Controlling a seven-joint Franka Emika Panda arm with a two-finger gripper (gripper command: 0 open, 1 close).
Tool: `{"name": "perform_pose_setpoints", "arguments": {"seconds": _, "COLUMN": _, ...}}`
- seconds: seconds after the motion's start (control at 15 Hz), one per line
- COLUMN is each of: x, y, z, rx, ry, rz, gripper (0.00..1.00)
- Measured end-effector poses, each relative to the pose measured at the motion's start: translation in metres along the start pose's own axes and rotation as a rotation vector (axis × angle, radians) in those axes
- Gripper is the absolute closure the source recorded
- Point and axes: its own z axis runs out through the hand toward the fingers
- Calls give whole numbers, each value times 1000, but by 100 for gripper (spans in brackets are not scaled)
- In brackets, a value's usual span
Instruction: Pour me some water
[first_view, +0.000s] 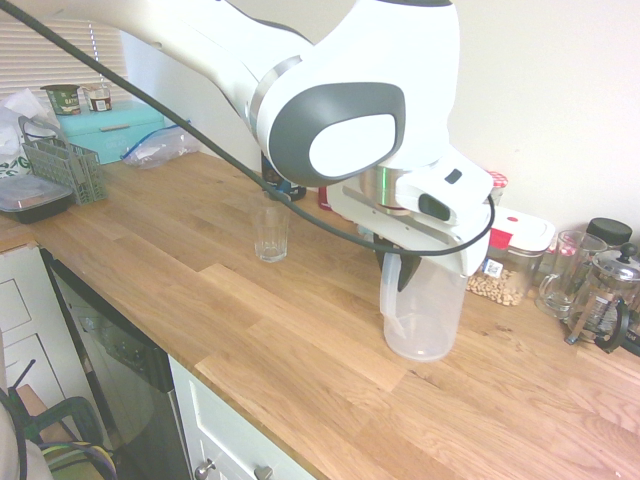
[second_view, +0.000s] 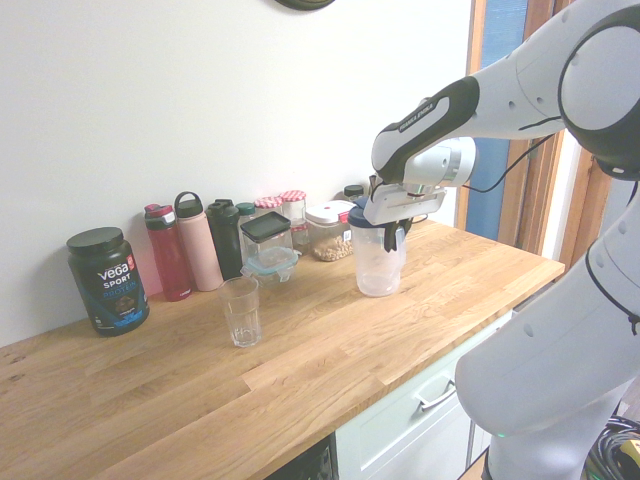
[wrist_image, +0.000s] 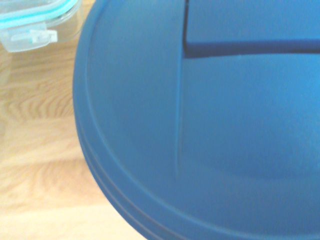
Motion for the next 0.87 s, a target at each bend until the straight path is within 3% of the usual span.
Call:
{"name": "perform_pose_setpoints", "arguments": {"seconds": 0.6, "x": 3, "y": 4, "z": -3, "rx": 6, "ry": -19, "rz": 16, "gripper": 0}}
{"name": "perform_pose_setpoints", "arguments": {"seconds": 0.87, "x": -12, "y": 17, "z": -50, "rx": -112, "ry": -97, "rz": -32, "gripper": 0}}
